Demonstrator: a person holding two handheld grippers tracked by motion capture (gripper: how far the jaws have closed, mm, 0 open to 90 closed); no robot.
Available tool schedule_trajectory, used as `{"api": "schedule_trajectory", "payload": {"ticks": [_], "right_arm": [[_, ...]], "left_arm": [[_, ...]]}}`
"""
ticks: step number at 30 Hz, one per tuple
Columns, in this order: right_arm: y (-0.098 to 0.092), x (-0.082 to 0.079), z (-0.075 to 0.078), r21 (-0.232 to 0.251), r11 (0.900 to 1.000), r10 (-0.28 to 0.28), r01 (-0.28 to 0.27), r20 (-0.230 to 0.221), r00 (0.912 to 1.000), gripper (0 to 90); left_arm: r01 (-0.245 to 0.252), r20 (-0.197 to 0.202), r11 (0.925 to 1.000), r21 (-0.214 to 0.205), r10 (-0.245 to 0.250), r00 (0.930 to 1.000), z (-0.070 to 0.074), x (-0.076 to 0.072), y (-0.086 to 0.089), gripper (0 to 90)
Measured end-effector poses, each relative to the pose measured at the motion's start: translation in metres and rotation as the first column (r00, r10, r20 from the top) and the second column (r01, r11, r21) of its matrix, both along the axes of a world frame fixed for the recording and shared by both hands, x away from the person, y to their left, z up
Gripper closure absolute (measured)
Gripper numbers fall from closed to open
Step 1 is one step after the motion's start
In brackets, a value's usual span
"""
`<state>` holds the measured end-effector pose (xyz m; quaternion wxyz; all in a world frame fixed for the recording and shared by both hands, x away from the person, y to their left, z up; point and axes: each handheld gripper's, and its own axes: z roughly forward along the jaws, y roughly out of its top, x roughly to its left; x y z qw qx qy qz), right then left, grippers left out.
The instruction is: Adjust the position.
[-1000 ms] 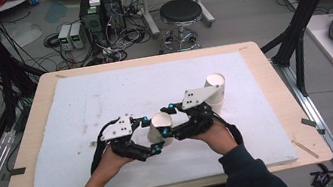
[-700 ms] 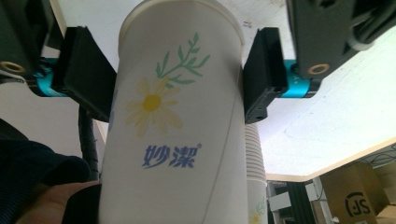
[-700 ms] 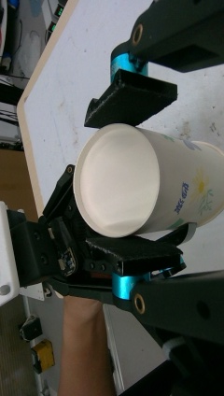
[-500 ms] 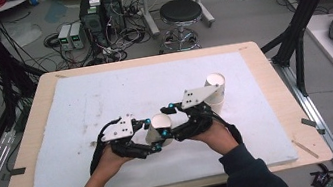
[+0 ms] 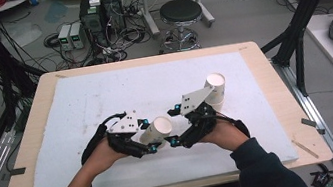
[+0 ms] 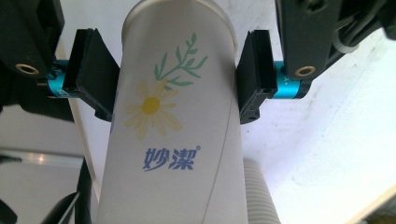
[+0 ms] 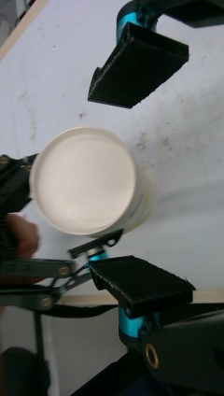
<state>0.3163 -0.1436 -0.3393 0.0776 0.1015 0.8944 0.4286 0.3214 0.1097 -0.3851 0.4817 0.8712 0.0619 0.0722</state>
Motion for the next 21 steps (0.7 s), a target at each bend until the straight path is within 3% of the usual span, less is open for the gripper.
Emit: {"api": "schedule_trajectory", "payload": {"ticks": [8,15,21], "right_arm": [[-0.006,-0.001,-0.004,-0.074,0.9965,0.039,-0.040,-0.014,0.9991,17.2],[-0.009,-0.005,-0.007,-0.112,0.9914,0.067,-0.069,-0.019,0.9976,17.2],[-0.008,-0.005,-0.008,-0.125,0.9894,0.072,-0.073,-0.018,0.9973,17.2]], "left_arm": [[0.054,-0.011,0.9928,0.107,-0.053,0.9986,0.006,-0.001,-0.007,36.1],[0.089,-0.008,0.9746,0.205,-0.090,0.9959,0.011,-0.002,-0.013,36.1],[0.117,-0.007,0.9513,0.285,-0.119,0.9928,0.020,-0.002,-0.019,36.1]]}}
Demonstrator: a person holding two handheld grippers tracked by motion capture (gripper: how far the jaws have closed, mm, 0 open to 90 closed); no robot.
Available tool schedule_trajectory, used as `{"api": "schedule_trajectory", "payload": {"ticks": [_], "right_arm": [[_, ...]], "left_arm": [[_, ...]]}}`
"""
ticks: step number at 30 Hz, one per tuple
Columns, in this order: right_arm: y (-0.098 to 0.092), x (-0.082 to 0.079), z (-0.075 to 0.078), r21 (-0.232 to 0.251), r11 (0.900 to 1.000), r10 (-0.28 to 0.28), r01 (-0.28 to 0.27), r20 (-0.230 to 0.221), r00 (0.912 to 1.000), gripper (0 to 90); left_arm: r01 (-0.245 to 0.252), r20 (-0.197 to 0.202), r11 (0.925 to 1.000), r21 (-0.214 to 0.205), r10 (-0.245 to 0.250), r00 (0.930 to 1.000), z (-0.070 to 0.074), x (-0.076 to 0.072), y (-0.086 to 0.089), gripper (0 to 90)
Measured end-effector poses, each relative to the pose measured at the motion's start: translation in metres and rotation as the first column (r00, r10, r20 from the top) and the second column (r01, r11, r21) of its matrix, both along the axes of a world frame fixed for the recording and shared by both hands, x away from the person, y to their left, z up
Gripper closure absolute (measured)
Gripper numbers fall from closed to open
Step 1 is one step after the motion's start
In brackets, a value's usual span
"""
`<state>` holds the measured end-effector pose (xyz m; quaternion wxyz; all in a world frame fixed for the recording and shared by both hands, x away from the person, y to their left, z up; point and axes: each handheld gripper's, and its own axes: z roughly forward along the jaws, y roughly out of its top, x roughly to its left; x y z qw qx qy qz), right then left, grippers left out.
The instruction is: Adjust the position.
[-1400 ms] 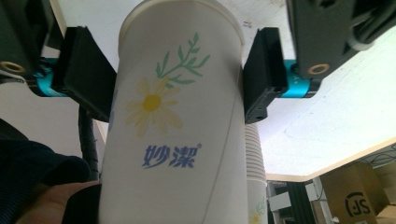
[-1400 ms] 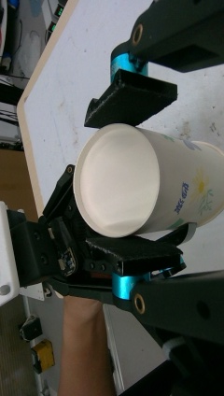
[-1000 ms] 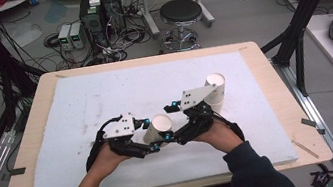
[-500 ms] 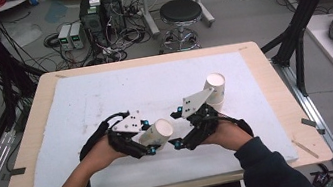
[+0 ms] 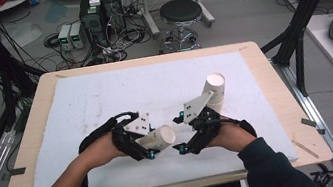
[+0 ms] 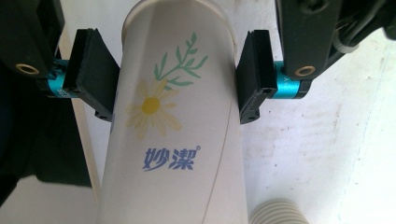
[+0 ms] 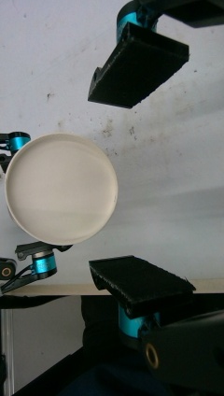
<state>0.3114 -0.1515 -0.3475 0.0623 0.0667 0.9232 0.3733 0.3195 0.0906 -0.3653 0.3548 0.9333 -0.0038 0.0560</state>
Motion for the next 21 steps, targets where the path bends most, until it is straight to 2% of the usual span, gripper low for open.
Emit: {"api": "schedule_trajectory", "payload": {"ticks": [4,7,21], "right_arm": [[0.001,0.000,-0.001,-0.002,1.0000,0.001,-0.001,0.003,1.0000,17.2],[0.002,0.000,-0.001,-0.003,1.0000,0.003,-0.003,0.002,1.0000,17.3],[0.020,-0.001,-0.007,-0.025,0.9979,0.060,-0.060,0.012,0.9981,18.1]], "left_arm": [[0.019,-0.002,0.9983,0.055,-0.019,0.9998,0.006,0.002,-0.003,36.2],[0.029,-0.015,0.9966,0.077,-0.028,0.9995,0.007,0.002,-0.005,36.1],[0.063,-0.038,0.9921,0.108,-0.060,0.9975,0.003,0.001,-0.012,36.1]]}}
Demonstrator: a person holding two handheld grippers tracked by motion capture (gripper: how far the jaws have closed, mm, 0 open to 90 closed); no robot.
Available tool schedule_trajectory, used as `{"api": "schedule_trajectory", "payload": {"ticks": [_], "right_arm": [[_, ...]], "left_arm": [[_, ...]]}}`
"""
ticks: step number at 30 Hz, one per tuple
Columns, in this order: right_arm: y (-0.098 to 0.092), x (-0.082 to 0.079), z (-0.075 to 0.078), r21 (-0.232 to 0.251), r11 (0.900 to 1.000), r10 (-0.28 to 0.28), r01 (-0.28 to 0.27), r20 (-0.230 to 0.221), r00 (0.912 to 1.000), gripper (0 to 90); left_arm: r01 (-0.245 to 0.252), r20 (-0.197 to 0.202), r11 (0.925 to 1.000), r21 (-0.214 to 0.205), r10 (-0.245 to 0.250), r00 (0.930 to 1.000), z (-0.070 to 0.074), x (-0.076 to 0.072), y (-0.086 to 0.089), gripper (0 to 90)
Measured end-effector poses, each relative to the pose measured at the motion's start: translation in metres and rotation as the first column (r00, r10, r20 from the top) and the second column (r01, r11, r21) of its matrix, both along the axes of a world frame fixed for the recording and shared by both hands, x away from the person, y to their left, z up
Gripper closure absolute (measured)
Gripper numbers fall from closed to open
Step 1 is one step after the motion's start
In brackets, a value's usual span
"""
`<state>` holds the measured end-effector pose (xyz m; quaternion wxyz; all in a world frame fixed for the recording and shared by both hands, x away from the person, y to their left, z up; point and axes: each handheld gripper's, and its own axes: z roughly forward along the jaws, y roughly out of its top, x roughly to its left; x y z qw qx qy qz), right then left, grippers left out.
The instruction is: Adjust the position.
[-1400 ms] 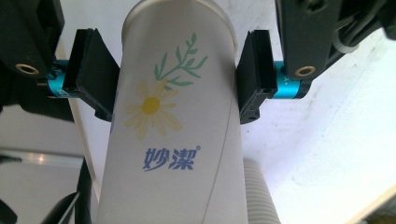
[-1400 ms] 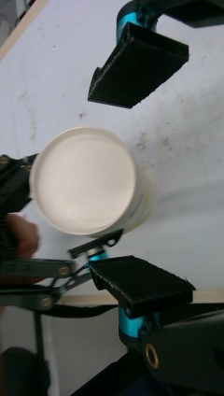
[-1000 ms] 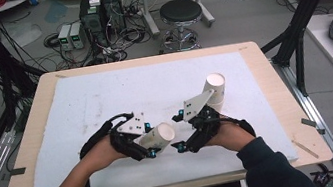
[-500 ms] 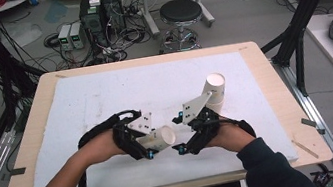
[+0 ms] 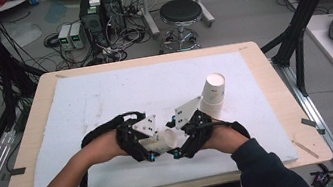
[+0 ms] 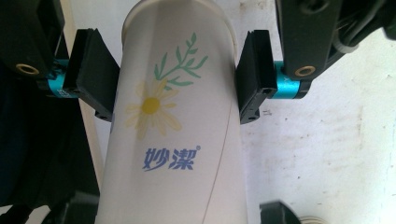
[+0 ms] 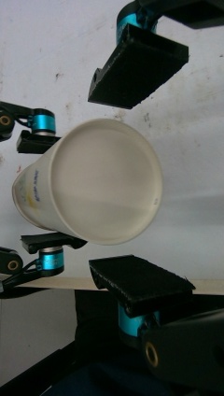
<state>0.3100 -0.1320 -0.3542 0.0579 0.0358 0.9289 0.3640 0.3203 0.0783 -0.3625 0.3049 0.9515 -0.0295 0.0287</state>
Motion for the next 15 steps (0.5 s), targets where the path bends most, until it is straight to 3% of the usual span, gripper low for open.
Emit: {"api": "schedule_trajectory", "payload": {"ticks": [5,11,15], "right_arm": [[0.0067,0.0000,-0.0023,-0.007,0.9996,0.028,-0.028,-0.003,0.9996,22.9],[0.0080,-0.0003,-0.0029,-0.004,0.9979,0.065,-0.065,-0.009,0.9978,36.6],[0.0048,0.0001,-0.0018,0.014,0.9980,0.062,-0.061,-0.035,0.9975,36.9]], "left_arm": [[0.018,-0.001,0.9998,-0.006,-0.018,0.9998,-0.0002,-0.0012,-0.0012,36.2],[0.028,-0.013,0.9996,-0.007,-0.029,0.9995,-0.0004,-0.0018,-0.0014,36.0],[0.032,-0.025,0.9972,-0.067,-0.034,0.9991,-0.0014,-0.0026,0.0023,29.2]]}}
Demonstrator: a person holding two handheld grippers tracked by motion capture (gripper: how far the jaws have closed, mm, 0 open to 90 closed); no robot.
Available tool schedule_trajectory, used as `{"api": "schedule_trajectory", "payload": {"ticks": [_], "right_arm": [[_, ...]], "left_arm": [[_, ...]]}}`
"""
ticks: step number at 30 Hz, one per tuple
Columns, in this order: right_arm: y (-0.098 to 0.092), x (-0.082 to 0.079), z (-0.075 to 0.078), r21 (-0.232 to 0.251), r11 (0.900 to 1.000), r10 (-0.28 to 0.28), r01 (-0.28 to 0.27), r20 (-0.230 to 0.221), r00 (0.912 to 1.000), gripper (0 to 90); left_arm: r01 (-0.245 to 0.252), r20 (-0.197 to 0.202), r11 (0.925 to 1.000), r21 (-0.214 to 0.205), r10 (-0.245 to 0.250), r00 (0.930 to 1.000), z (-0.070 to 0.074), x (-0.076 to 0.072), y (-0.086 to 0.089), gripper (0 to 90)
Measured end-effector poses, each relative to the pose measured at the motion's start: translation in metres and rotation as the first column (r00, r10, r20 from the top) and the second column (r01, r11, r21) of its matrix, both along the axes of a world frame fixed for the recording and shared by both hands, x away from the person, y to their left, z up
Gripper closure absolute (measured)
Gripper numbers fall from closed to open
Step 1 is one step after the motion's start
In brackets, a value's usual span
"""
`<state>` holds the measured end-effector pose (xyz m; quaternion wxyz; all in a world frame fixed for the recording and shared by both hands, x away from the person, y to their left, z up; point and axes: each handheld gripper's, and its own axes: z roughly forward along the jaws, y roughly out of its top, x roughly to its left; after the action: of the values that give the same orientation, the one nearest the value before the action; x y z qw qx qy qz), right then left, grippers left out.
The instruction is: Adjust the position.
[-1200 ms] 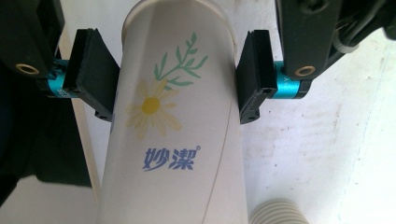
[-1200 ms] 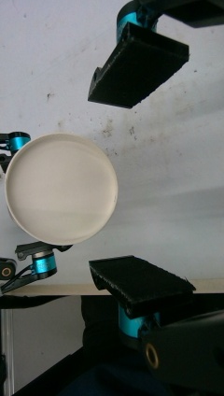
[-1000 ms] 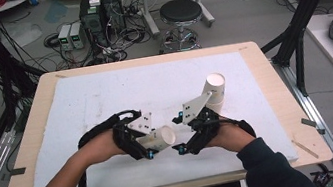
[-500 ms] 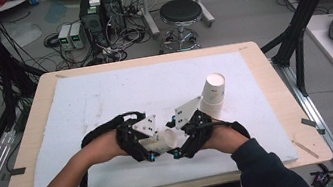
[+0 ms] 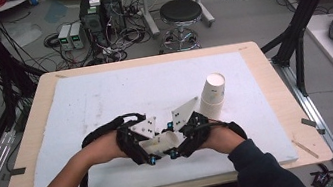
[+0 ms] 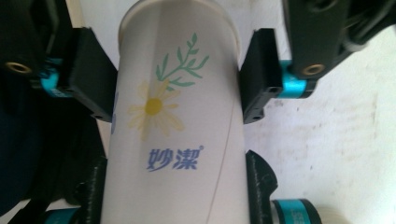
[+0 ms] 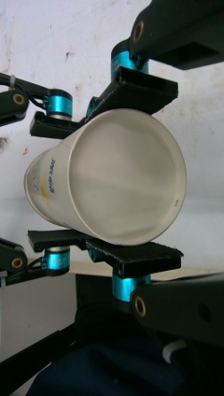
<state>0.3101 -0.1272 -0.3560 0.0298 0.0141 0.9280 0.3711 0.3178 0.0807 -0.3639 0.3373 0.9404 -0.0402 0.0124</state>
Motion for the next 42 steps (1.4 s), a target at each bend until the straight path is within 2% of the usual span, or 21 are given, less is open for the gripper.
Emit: {"api": "schedule_trajectory", "payload": {"ticks": [1,4,7,11,13,18,19,23,26,27,28,34,35,36,40,42], "right_arm": [[-0.003,0.001,0.000,0.016,0.9999,-0.002,0.002,-0.014,0.9999,37.0],[-0.005,0.001,0.000,0.023,0.9997,-0.004,0.005,-0.023,0.9997,37.0],[-0.010,0.000,-0.001,0.040,0.9991,-0.011,0.012,-0.022,0.9997,37.0],[-0.020,0.000,-0.003,0.074,0.9966,-0.035,0.038,-0.030,0.9989,37.0],[-0.025,-0.001,-0.003,0.097,0.9941,-0.045,0.048,-0.033,0.9984,37.0],[-0.037,-0.004,-0.005,0.152,0.9854,-0.072,0.075,-0.029,0.9970,37.0],[-0.039,-0.005,-0.006,0.165,0.9831,-0.074,0.078,-0.034,0.9967,37.0],[-0.046,-0.007,-0.007,0.217,0.9716,-0.088,0.095,-0.043,0.9952,37.0],[-0.049,-0.008,-0.008,0.236,0.9663,-0.095,0.104,-0.047,0.9944,37.1],[-0.049,-0.008,-0.008,0.247,0.9634,-0.094,0.104,-0.051,0.9943,37.0],[-0.050,-0.008,-0.008,0.255,0.9618,-0.090,0.101,-0.054,0.9945,37.0],[-0.050,-0.007,-0.007,0.274,0.9572,-0.080,0.094,-0.061,0.9949,37.0],[-0.049,-0.007,-0.008,0.273,0.9574,-0.079,0.094,-0.063,0.9949,37.1],[-0.049,-0.007,-0.008,0.275,0.9571,-0.077,0.091,-0.061,0.9952,37.1],[-0.047,-0.006,-0.007,0.280,0.9559,-0.072,0.089,-0.070,0.9949,37.0],[-0.045,-0.006,-0.007,0.286,0.9546,-0.068,0.085,-0.069,0.9953,37.0]], "left_arm": [[-0.013,-0.006,0.9996,-0.024,0.013,0.9999,-0.001,0.000,0.001,20.4],[-0.047,-0.040,0.9940,-0.099,0.043,0.9983,-0.002,0.002,0.009,19.0],[-0.073,-0.055,0.9842,-0.162,0.065,0.9964,-0.003,0.002,0.020,18.9],[-0.117,-0.067,0.9585,-0.260,0.103,0.9925,-0.008,0.001,0.034,19.0],[-0.143,-0.079,0.9394,-0.311,0.125,0.9891,-0.011,0.000,0.040,19.1],[-0.197,-0.110,0.8924,-0.406,0.166,0.9800,-0.019,-0.004,0.051,19.0],[-0.210,-0.123,0.8769,-0.432,0.174,0.9771,-0.022,-0.005,0.052,19.0],[-0.230,-0.137,0.8322,-0.505,0.186,0.9731,-0.029,-0.008,0.056,18.7],[-0.238,-0.149,0.8029,-0.547,0.186,0.9712,-0.032,-0.009,0.057,18.0],[-0.230,-0.149,0.7969,-0.559,0.176,0.9730,-0.034,-0.009,0.057,17.9],[-0.218,-0.149,0.7938,-0.568,0.161,0.9756,-0.035,-0.010,0.056,17.9],[-0.207,-0.153,0.7926,-0.574,0.145,0.9775,-0.041,-0.011,0.049,17.9],[-0.202,-0.150,0.7951,-0.572,0.141,0.9785,-0.041,-0.011,0.048,17.9],[-0.202,-0.151,0.7927,-0.575,0.140,0.9787,-0.042,-0.010,0.047,17.9],[-0.191,-0.142,0.7935,-0.578,0.133,0.9809,-0.043,-0.010,0.043,17.9],[-0.189,-0.142,0.7910,-0.582,0.130,0.9812,-0.044,-0.010,0.042,17.9]]}}
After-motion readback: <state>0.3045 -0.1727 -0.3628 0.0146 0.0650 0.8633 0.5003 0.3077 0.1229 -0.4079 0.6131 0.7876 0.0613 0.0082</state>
